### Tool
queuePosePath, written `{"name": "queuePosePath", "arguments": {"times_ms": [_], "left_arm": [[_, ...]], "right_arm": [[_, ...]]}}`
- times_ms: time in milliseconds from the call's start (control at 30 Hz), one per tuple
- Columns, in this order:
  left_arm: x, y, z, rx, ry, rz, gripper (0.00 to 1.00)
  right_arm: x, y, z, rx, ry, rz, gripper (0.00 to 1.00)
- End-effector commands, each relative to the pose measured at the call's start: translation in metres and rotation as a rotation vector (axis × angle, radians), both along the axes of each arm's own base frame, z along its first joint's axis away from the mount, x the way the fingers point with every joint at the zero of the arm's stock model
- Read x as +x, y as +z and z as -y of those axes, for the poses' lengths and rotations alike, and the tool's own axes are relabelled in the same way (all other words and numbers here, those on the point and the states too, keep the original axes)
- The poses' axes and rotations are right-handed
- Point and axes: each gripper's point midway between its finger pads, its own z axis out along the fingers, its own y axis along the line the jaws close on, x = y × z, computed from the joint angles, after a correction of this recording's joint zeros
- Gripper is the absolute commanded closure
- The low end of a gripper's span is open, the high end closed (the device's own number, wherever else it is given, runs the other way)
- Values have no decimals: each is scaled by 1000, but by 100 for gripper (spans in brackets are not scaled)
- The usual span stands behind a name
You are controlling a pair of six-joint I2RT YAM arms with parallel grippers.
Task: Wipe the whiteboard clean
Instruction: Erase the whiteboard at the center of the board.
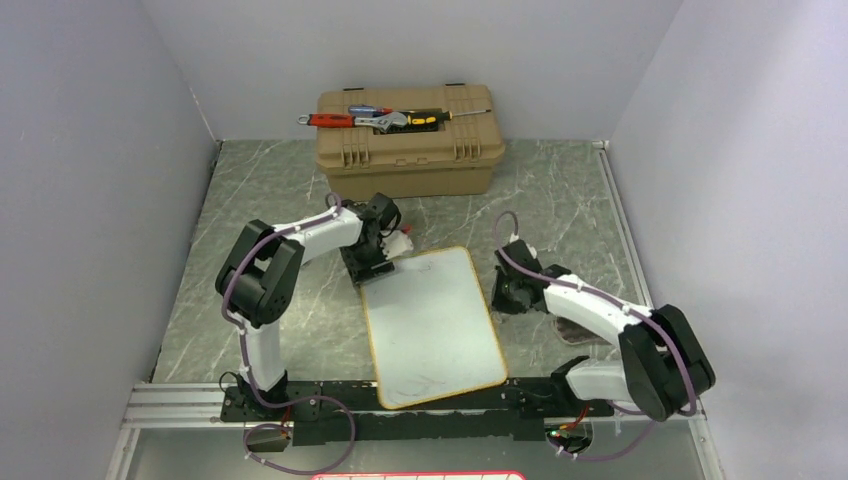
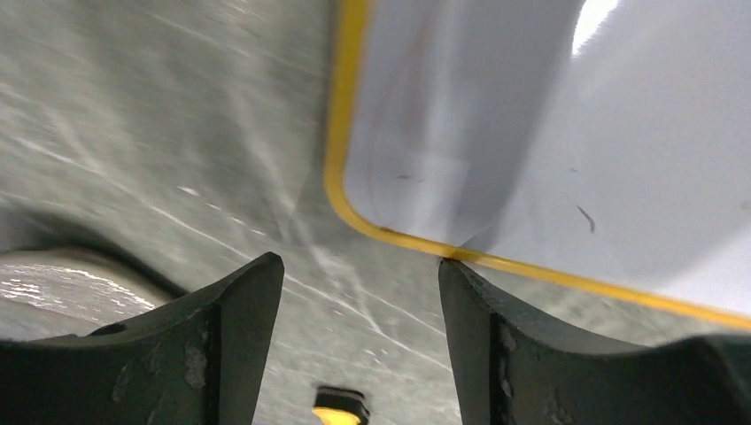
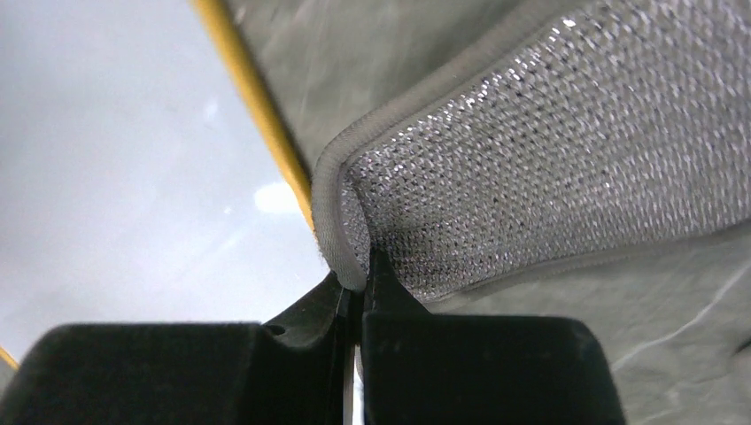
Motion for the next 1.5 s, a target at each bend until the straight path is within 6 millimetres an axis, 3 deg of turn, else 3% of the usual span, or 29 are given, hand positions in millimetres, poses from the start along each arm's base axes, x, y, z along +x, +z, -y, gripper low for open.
{"name": "queuePosePath", "arguments": {"times_ms": [0,133,267,367,400,533,633,733,833,1000,1133,1267,1467], "left_arm": [[63,-24,54,-232,27,150,30],[68,-29,67,-268,26,115,32],[74,-31,83,-306,39,51,33],[83,-11,90,-352,57,40,34],[83,4,88,-387,87,13,33],[83,36,71,-461,137,-13,28],[82,58,54,-488,172,-6,26],[70,72,48,-529,203,-36,25],[52,70,52,-577,222,-97,26],[19,36,66,-610,242,-237,30],[13,9,68,-589,244,-267,30],[13,-3,74,-592,240,-292,30],[8,-22,76,-532,205,-295,35]], "right_arm": [[-74,-15,-19,69,22,-208,100],[-88,-12,-22,87,4,-207,100],[-79,3,-14,55,-5,-159,100],[-64,20,-4,26,-20,-134,100],[-48,39,0,26,-31,-83,100],[-25,70,10,15,-25,-31,100],[-7,88,3,91,-11,-8,100],[9,94,-10,192,8,-8,100],[28,87,-21,265,9,-22,100],[52,55,-31,355,-24,-91,100],[68,37,-33,377,-57,-84,100],[84,32,-33,427,-90,-45,100],[87,-1,-32,438,-144,-90,100]]}}
